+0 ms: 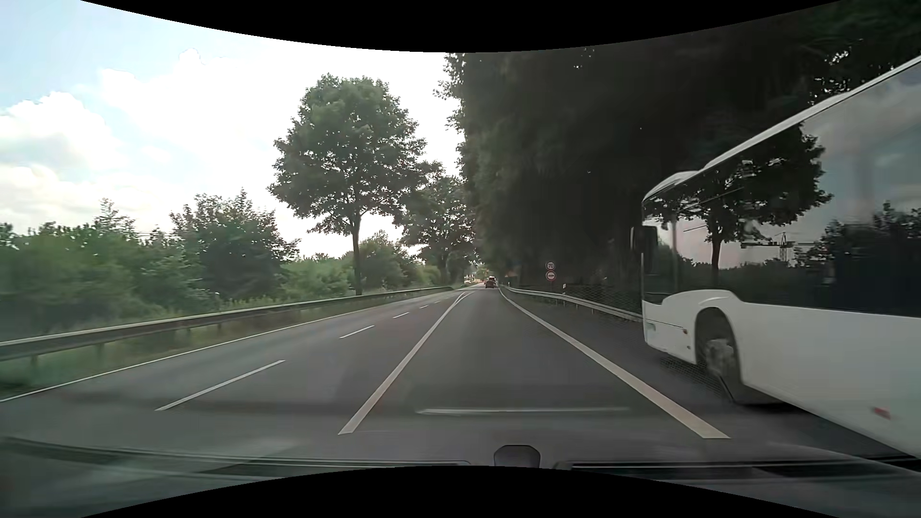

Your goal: Follow the waypoints while adhering to traffic rules and regulations

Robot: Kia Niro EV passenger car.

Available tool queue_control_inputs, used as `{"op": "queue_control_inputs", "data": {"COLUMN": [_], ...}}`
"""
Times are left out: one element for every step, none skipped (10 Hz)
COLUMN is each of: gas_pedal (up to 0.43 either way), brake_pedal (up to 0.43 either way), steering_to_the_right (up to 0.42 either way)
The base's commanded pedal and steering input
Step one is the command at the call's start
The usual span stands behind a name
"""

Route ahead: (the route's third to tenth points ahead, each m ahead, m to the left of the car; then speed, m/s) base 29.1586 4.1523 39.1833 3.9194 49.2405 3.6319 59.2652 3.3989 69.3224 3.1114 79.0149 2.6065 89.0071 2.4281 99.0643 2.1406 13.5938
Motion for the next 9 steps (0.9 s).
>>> {"op": "queue_control_inputs", "data": {"gas_pedal": [0.228,0.228,0.228,0.228,0.228,0.228,0.228,0.228,0.228], "brake_pedal": [0.0,0.0,0.0,0.0,0.0,0.0,0.0,0.0,0.0], "steering_to_the_right": [-0.001,-0.002,-0.003,-0.003,-0.003,-0.003,-0.002,-0.003,-0.002]}}
